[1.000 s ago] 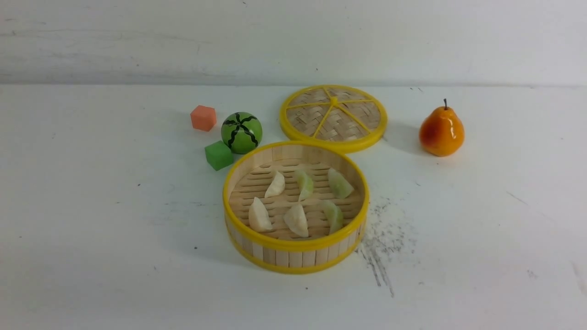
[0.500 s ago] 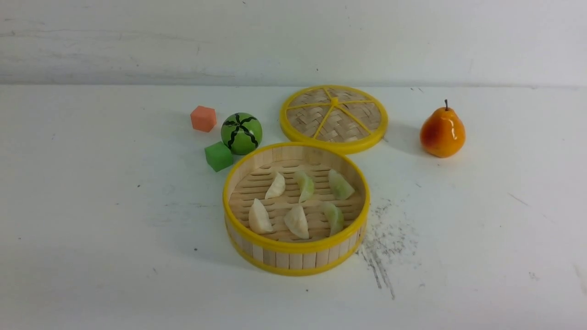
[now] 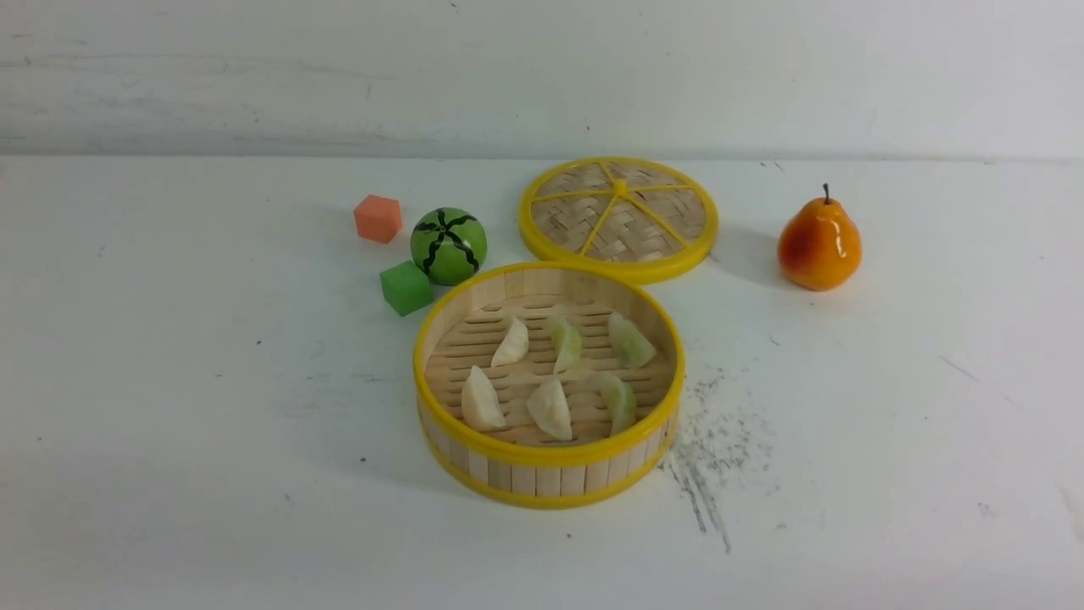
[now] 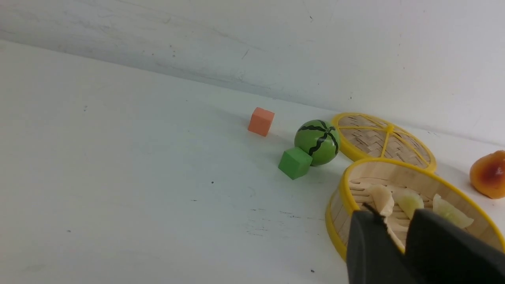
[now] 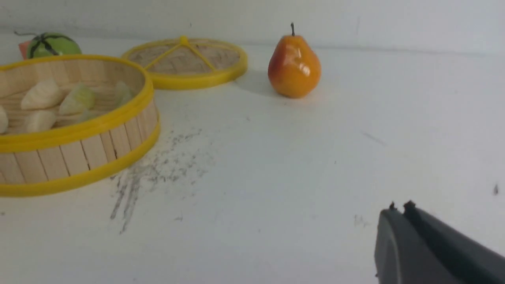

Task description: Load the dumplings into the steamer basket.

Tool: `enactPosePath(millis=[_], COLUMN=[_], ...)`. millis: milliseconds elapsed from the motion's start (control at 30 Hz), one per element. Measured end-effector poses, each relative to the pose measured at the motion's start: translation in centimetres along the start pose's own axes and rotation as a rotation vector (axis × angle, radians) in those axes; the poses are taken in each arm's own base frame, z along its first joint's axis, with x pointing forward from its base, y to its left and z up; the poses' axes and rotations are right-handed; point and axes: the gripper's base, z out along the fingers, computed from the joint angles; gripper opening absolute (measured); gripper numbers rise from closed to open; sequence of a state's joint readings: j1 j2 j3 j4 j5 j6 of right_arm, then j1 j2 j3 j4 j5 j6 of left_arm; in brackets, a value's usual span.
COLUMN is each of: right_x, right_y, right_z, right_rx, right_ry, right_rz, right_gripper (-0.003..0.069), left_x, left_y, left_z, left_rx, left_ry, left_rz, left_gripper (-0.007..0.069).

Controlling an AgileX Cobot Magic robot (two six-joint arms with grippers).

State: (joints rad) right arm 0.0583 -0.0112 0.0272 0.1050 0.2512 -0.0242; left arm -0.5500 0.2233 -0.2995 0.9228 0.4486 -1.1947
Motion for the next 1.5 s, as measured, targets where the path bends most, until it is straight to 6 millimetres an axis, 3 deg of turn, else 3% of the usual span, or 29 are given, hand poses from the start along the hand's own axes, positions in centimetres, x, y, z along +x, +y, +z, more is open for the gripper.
enactPosePath(millis=[300, 1500], right_x=[0.97, 0.99], right_y=[0.12, 0.18], right_z=[-0.14, -0.16], right_rx=[-0.008, -0.014], right_ry=[0.128, 0.133], right_rz=[0.042, 0.057], right_gripper=[-0.0001, 0.0018], left_x=[0.00, 0.00], left_y=[0.00, 0.00], left_z=[0.00, 0.00], left_rx=[0.000, 0.000], left_ry=[0.000, 0.000], left_rz=[0.000, 0.000], left_gripper=[0.0155, 0.0185])
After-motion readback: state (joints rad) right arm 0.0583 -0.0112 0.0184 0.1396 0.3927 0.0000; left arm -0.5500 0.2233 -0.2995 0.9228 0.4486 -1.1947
